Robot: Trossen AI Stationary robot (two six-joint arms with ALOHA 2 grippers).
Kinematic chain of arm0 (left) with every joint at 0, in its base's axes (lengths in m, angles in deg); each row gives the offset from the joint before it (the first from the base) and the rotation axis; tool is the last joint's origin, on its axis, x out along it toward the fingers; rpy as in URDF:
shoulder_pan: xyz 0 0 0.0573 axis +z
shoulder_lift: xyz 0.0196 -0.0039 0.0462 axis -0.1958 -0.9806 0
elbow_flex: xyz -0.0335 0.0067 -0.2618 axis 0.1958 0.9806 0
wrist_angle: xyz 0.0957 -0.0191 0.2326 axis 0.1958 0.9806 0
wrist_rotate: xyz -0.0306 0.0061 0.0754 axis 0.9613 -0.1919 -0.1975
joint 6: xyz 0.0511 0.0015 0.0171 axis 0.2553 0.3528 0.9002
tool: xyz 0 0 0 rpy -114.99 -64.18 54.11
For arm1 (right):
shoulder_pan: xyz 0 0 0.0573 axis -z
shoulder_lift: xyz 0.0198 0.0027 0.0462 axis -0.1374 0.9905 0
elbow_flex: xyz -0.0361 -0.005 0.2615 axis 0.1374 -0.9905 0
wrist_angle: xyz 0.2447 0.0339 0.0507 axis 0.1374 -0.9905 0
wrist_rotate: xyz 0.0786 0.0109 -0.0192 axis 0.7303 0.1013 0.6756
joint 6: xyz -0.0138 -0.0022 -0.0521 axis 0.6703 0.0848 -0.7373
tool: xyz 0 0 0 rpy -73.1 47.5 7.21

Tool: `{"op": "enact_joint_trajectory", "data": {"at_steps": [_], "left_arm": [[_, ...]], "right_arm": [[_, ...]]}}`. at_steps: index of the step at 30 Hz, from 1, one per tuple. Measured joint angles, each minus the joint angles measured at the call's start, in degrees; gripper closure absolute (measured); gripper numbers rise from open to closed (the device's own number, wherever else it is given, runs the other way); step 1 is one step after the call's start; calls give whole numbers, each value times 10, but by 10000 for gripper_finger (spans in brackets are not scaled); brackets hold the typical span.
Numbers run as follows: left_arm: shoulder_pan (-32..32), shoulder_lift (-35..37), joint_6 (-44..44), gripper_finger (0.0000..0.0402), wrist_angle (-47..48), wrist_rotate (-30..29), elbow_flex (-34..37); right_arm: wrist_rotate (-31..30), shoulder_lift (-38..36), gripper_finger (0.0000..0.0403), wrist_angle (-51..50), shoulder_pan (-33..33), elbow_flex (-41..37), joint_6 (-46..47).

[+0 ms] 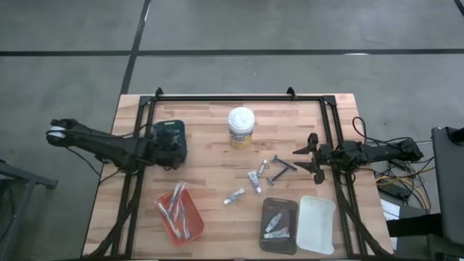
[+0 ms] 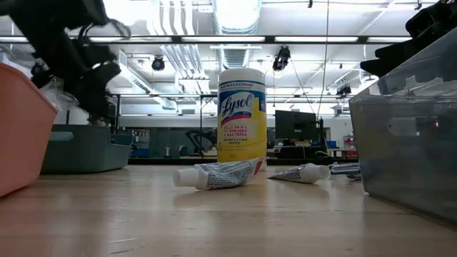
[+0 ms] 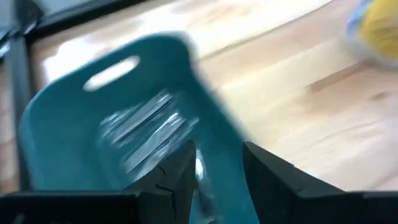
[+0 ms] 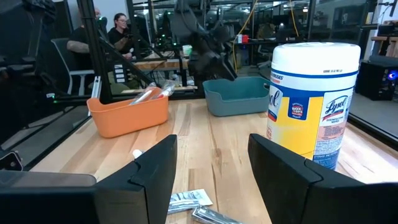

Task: Pick & Place Travel size toiletries
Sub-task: Put the white toothpaste into the black bin

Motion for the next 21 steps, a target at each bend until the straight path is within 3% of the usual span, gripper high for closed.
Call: {"op": "enact_joint_trajectory", "data": {"at_steps": [7,12,21], "left_arm": [[0,0,192,264,-186,-18,-32],[-6,-5,316,264,-341,8,-32],[-37,-77,419,264,-504,76,-32]], "right_arm": [[0,0,207,0,0,0,0],[0,0,207,0,0,0,0],[0,0,207,0,0,0,0]]}}
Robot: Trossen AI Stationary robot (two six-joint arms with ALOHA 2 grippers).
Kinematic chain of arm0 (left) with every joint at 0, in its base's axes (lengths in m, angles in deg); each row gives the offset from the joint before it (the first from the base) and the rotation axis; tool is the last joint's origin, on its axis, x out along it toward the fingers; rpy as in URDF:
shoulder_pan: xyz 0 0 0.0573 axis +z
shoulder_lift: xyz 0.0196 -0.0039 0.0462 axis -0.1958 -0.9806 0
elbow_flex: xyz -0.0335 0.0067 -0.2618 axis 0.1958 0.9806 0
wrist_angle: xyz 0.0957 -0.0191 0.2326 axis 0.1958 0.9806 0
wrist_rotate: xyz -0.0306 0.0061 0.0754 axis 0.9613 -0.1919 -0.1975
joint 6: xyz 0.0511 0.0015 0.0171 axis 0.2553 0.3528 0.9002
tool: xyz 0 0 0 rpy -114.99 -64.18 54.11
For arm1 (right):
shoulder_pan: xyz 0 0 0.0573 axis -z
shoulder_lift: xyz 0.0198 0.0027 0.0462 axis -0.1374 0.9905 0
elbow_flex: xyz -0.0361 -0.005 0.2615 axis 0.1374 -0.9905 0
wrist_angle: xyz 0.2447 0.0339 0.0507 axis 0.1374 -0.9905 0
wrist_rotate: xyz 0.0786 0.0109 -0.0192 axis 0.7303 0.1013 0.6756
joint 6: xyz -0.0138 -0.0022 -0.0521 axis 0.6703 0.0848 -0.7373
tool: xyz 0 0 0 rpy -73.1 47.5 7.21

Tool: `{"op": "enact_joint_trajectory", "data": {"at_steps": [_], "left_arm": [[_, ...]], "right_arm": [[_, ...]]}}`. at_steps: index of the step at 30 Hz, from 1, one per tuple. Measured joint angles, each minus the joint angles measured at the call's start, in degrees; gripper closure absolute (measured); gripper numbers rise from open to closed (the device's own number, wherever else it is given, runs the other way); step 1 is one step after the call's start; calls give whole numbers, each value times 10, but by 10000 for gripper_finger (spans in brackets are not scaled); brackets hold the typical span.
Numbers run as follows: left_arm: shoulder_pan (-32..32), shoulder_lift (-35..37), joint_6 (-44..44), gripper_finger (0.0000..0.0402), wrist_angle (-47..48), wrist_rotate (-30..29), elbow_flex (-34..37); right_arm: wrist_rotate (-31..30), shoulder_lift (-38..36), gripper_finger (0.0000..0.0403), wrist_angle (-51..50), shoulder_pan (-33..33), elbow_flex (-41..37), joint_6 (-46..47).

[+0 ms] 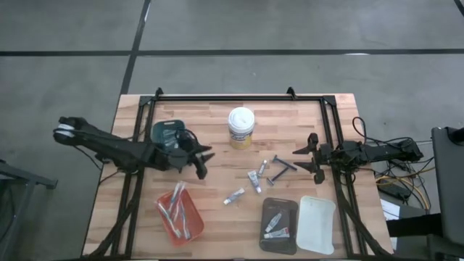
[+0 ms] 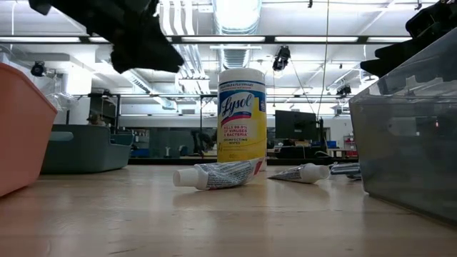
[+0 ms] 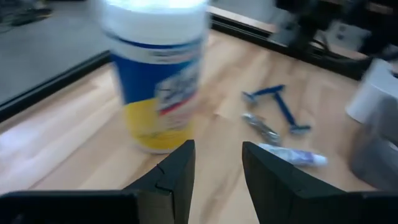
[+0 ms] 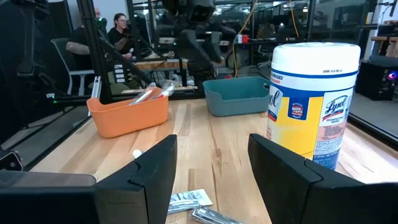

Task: Pick & Place Travel size toiletries
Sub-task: Put the white toothpaste into the black bin

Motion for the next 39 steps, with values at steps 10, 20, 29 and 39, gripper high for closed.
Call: {"op": "enact_joint_trajectory", "data": {"at_steps": [10,20,29,39], "left_arm": [[-56,-142,57,264,-83,64,-34],[-107,-304,87,264,-83,64,-144],[-97,-400,101,264,-69,60,-228],[-96,-428,54,264,-52,60,-246]], "right_arm": [[0,0,207,0,0,0,0],[0,0,207,0,0,0,0],[0,0,207,0,0,0,0],[0,0,207,0,0,0,0]]}}
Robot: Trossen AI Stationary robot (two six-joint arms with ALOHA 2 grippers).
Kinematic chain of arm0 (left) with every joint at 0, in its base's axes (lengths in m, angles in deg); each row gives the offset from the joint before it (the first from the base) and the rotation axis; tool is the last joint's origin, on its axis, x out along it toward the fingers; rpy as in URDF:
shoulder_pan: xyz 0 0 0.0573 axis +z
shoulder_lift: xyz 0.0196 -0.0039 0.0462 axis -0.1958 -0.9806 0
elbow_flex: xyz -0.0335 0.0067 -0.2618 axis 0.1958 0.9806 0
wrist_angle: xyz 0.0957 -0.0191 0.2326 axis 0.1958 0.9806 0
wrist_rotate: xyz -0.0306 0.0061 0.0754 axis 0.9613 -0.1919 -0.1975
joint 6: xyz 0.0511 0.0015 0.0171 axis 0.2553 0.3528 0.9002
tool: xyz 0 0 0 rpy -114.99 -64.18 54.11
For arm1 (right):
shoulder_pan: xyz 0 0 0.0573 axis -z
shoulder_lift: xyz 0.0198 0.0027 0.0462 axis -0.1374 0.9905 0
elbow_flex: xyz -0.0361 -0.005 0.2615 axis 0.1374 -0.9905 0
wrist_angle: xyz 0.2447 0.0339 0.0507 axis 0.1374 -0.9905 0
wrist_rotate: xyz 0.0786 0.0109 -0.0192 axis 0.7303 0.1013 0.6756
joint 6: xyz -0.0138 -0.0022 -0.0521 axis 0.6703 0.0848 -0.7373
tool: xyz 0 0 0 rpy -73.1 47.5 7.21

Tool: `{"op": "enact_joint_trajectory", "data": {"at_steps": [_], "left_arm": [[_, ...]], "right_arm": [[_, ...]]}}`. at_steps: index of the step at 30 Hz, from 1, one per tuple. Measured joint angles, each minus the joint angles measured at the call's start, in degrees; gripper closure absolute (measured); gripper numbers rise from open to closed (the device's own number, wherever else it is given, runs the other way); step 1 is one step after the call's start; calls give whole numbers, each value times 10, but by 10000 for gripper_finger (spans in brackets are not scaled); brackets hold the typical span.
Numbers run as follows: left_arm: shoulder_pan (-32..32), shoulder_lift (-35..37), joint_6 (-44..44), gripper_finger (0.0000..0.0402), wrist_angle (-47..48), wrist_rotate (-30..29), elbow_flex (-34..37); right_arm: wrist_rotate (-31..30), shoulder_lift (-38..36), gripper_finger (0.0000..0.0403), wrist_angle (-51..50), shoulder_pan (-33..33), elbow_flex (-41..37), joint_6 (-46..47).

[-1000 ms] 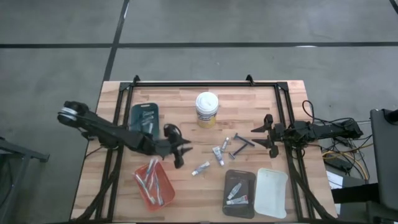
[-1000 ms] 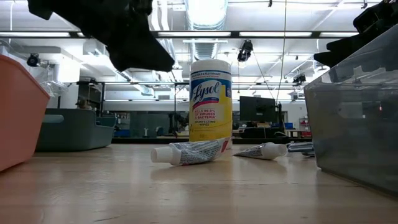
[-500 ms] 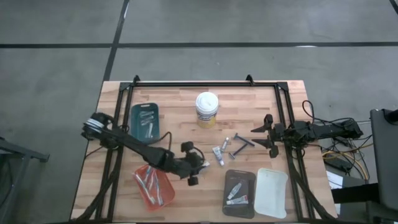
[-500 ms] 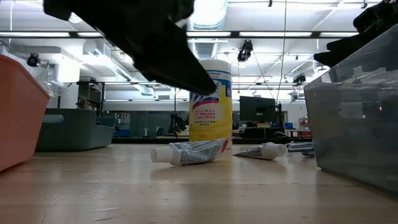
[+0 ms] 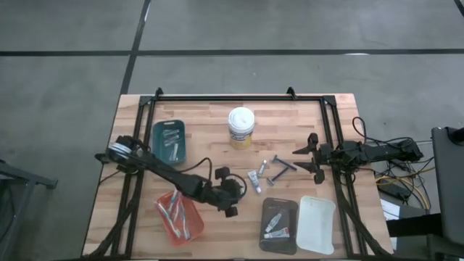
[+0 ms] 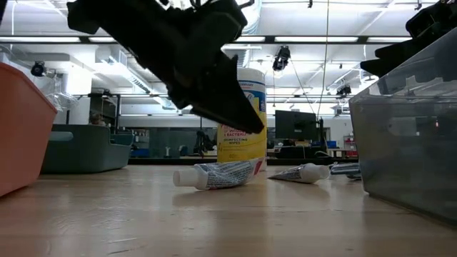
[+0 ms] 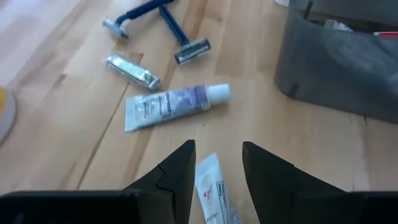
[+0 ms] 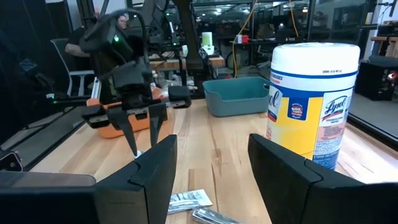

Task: Pick & Place Travel size toiletries
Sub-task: Put the white toothpaste into the black bin

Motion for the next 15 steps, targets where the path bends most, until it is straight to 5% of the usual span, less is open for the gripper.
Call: {"op": "enact_joint_trajectory", "data": {"at_steps": [15], "left_arm": [[-2,-69,-24,264,-3,-18,-21]], "right_arm": [[0,0,207,0,0,0,0]]}}
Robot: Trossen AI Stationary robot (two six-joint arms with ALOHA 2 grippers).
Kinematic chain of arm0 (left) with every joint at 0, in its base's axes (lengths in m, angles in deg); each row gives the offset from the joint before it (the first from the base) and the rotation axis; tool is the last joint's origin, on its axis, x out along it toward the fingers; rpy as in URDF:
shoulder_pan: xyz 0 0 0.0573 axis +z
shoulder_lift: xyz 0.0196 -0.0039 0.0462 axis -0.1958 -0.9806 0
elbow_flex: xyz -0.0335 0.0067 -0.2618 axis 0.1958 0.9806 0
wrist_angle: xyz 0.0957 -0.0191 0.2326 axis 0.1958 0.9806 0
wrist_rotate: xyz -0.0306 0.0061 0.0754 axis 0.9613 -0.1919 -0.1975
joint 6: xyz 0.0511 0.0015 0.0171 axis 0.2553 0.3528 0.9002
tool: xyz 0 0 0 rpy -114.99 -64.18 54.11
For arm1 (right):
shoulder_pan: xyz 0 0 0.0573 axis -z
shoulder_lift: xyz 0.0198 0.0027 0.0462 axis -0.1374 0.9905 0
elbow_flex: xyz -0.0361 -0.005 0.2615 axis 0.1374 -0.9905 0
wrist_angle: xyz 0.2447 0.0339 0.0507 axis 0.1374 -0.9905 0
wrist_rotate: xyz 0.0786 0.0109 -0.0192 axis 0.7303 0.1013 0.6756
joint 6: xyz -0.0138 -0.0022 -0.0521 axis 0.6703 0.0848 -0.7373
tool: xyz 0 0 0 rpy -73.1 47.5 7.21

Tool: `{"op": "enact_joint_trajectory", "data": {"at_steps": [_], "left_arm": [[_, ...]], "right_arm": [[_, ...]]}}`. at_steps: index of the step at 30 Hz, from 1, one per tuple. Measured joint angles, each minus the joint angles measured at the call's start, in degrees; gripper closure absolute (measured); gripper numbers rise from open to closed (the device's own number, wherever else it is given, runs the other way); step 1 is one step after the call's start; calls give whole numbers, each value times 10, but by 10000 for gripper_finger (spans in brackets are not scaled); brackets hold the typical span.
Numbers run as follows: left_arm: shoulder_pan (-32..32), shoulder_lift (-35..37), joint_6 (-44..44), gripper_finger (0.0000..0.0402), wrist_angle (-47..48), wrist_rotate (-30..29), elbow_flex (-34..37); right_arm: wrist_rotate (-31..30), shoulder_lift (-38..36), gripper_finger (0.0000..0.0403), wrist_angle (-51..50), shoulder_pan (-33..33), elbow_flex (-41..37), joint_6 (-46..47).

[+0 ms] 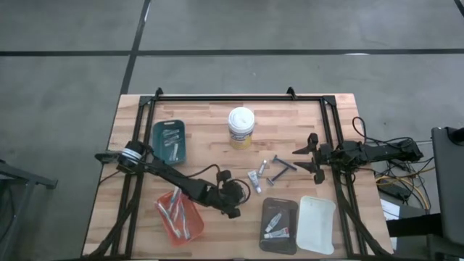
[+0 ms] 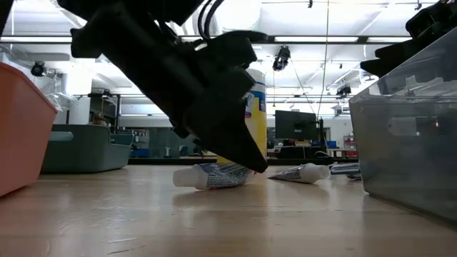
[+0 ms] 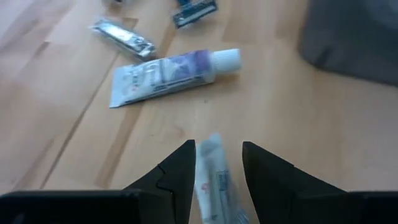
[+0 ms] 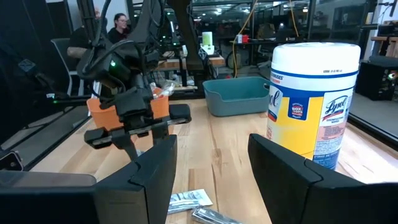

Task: Pick & Place Travel size toiletries
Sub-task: Put the white toothpaste into the black bin

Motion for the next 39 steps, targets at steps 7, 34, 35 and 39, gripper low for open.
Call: {"op": "enact_joint_trajectory", "data": {"at_steps": [7,34,35,39], "left_arm": [[0,1,-15,269,22,-31,0],[-1,10,-22,396,57,-6,-24],[-1,10,-13,394,56,-6,-29],[0,10,37,395,61,-5,-57]], "right_arm": [[0,0,207,0,0,0,0],[0,0,207,0,0,0,0],[0,0,207,0,0,0,0],[0,0,207,0,0,0,0]]}}
